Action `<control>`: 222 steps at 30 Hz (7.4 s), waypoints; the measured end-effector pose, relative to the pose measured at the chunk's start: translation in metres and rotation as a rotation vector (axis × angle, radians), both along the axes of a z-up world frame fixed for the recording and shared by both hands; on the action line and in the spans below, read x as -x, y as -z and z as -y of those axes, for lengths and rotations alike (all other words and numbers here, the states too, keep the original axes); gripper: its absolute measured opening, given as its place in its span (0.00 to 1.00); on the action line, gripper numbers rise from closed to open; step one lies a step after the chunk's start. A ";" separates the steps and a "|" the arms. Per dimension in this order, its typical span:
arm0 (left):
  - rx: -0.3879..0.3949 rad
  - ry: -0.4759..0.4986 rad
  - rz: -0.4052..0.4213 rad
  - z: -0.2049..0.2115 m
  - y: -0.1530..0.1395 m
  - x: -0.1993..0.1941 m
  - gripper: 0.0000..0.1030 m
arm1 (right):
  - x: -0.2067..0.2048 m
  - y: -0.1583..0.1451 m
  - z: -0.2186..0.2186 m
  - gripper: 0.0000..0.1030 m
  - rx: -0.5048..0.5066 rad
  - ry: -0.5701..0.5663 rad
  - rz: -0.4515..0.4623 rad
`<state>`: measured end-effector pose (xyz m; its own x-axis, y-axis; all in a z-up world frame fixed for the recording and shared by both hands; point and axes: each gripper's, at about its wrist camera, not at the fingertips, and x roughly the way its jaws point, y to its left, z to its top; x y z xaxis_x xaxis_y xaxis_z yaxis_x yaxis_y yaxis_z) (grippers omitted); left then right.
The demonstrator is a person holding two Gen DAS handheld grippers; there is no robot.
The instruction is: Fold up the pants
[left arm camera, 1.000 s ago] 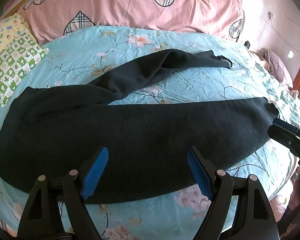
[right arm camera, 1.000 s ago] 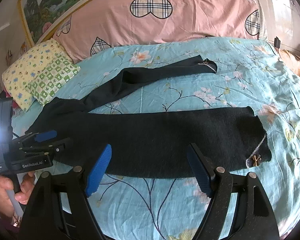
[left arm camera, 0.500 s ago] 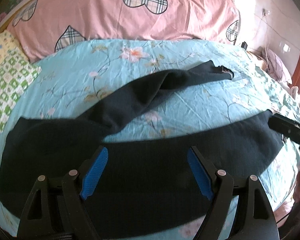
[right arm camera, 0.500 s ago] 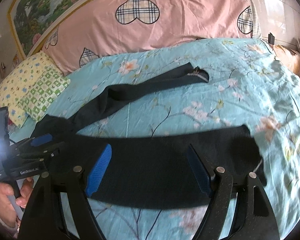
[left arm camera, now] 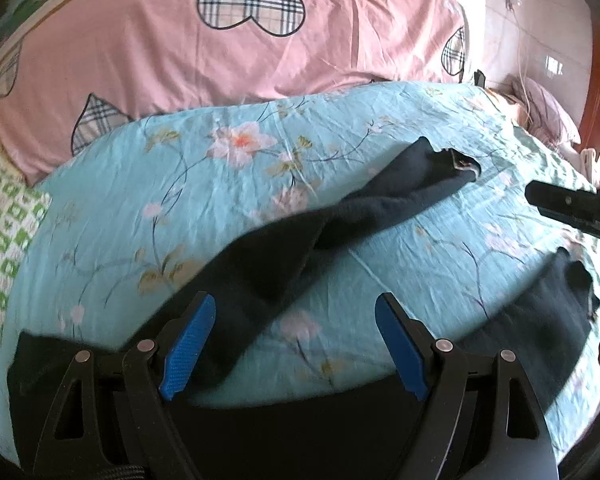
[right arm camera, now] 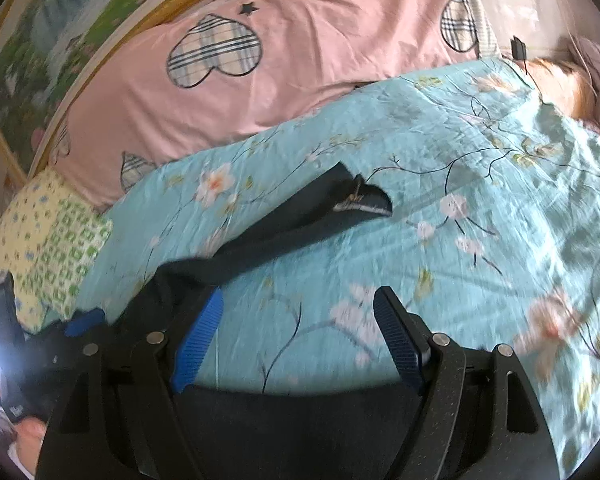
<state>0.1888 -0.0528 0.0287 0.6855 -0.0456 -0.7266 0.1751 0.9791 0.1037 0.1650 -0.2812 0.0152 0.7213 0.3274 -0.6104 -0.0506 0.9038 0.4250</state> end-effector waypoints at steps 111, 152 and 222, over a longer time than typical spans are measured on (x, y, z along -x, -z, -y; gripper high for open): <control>0.258 -0.159 -0.180 -0.094 0.002 0.130 0.56 | 0.137 0.004 0.010 0.36 -0.108 0.037 -0.071; 0.183 -0.698 -0.380 -0.226 0.012 0.027 0.65 | 0.105 0.042 -0.293 0.39 0.257 -0.865 0.082; 0.576 -0.613 -0.129 -0.267 -0.015 0.157 0.04 | 0.124 0.010 -0.301 0.06 0.252 -1.083 0.216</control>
